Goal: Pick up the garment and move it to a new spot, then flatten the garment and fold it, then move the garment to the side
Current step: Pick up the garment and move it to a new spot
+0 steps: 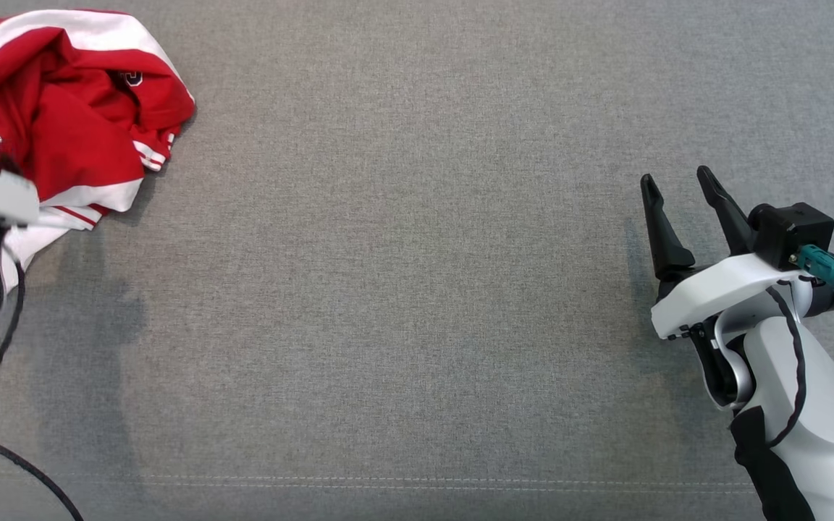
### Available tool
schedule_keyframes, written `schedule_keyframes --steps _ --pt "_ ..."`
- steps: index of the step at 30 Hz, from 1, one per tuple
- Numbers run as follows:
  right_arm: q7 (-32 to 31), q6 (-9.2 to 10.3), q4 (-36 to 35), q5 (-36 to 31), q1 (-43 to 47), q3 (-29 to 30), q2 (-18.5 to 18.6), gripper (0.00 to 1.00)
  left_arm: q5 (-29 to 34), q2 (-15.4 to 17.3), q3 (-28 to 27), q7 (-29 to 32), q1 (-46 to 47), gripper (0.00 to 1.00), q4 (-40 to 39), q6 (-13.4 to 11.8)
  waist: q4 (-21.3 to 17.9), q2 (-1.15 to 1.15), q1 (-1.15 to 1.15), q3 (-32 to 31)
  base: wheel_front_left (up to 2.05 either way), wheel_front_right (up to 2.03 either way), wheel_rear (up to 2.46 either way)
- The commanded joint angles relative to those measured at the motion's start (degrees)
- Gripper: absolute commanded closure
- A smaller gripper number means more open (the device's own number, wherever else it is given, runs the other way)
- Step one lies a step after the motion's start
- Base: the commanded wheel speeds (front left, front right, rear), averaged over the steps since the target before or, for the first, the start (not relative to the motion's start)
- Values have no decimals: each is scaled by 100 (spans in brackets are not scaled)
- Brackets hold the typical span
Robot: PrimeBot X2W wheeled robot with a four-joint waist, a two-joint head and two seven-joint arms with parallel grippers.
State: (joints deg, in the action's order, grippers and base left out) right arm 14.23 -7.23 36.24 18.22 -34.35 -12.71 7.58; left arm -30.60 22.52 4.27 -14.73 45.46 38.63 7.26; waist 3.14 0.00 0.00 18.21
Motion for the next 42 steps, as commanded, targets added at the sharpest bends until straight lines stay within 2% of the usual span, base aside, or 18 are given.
schedule_keyframes --steps 1,3,9,17,24,25,27,31,41,42 --pt "77 -25 -86 56 122 -58 -32 0 -49 300 -176 -25 7 100 2 23 -2 0 0 15 0 0 0" --pt "77 -25 -74 54 120 -55 -19 0 -82 315 -154 -8 -48 0 331 23 -2 0 0 39 0 0 0" --pt "77 -25 -65 39 62 -71 11 0 -128 343 -68 -11 15 0 1064 23 -20 0 0 141 0 0 0" --pt "77 -25 -87 31 -98 -136 59 0 -94 461 52 -20 318 0 1640 16 -176 0 0 393 0 0 0" --pt "77 -25 -88 32 -152 -101 69 0 -20 590 -28 -25 615 0 1903 -138 -318 0 0 593 0 0 0" --pt "77 -25 -87 36 -152 -88 66 0 -42 586 -66 -25 636 45 1928 -159 -332 0 0 605 0 0 0" --pt "77 -25 -90 66 -146 -38 40 0 -71 600 -126 -26 669 100 1991 -194 -364 0 0 613 0 0 0" --pt "77 -25 -129 74 -150 55 9 0 -103 651 -267 -26 720 100 1863 -190 -406 0 0 584 0 0 0" --pt "77 -25 -111 81 -16 127 -60 0 204 487 -253 -27 680 100 606 -77 -300 0 0 313 0 0 0" --pt "77 -25 -98 84 18 131 -85 0 277 380 -152 -27 700 100 183 -45 -276 0 0 239 0 0 0"
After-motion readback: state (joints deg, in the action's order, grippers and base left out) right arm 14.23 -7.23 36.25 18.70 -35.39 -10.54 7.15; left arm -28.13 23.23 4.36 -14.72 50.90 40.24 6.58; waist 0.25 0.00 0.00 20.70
